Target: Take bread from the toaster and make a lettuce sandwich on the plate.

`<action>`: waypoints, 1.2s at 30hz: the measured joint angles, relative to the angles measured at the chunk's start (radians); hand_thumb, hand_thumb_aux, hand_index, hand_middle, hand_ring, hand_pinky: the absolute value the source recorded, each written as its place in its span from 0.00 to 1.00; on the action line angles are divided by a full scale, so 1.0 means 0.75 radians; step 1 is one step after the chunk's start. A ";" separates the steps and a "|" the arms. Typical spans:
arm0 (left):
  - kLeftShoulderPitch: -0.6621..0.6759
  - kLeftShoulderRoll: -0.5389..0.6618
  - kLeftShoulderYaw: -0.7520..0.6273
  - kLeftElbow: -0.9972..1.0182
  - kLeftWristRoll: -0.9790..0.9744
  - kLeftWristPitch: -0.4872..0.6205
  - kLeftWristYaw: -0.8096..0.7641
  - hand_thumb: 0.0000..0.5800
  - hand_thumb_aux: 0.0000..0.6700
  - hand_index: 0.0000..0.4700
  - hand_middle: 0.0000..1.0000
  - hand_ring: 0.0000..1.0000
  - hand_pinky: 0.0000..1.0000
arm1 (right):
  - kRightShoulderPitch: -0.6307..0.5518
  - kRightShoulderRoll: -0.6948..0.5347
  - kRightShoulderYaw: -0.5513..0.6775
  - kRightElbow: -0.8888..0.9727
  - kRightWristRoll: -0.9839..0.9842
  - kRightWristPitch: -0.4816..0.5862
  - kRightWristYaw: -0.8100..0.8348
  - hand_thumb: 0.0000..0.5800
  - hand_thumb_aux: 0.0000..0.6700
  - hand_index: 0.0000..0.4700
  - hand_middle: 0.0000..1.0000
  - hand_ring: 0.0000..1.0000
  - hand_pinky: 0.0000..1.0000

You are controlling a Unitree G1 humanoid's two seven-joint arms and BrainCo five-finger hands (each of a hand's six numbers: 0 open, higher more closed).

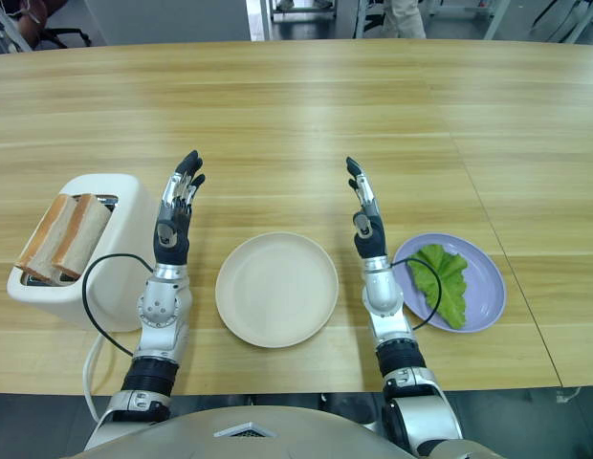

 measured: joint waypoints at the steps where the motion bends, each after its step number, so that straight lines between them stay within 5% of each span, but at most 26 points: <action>1: 0.000 0.000 0.000 0.000 0.000 0.000 0.000 0.00 0.00 0.00 0.00 0.00 0.00 | 0.000 0.000 0.000 0.000 0.001 0.000 0.001 0.00 0.00 0.00 0.00 0.00 0.00; 24: 0.009 -0.005 -0.002 -0.015 0.000 0.005 0.000 0.00 0.00 0.00 0.00 0.00 0.00 | 0.004 0.002 0.001 0.000 0.015 0.001 0.025 0.00 0.00 0.00 0.00 0.00 0.00; 36: 0.072 0.083 -0.001 -0.616 -0.023 0.269 -0.036 0.00 0.00 0.00 0.00 0.00 0.00 | 0.008 0.008 0.001 0.000 0.011 0.000 0.019 0.00 0.00 0.00 0.00 0.00 0.00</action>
